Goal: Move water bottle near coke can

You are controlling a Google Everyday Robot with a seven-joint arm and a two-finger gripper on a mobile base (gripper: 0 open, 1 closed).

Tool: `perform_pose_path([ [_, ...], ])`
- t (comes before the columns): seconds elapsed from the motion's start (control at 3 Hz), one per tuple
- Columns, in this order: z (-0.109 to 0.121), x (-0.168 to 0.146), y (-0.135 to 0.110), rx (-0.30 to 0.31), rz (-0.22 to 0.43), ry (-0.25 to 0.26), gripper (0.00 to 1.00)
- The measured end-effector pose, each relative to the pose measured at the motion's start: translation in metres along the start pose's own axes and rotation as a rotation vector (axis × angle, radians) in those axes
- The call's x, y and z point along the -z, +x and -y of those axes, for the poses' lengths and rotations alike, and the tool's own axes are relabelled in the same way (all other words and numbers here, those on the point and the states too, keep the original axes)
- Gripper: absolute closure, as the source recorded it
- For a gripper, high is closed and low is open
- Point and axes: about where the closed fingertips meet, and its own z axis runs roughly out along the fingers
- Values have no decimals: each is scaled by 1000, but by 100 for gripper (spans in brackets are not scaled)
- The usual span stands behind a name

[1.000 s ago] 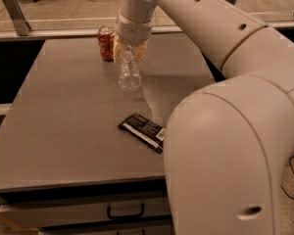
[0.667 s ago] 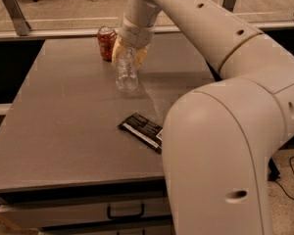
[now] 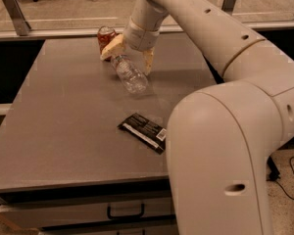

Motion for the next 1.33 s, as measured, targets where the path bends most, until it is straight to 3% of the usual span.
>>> perform_pose_path([
  [0.33, 2, 4, 0, -8, 8, -16, 0],
  [0.67, 24, 40, 11, -48, 77, -43, 0],
  [1.0, 64, 116, 43, -127, 258, -95, 0],
  [1.33, 103, 186, 88, -231, 466, -104, 0],
])
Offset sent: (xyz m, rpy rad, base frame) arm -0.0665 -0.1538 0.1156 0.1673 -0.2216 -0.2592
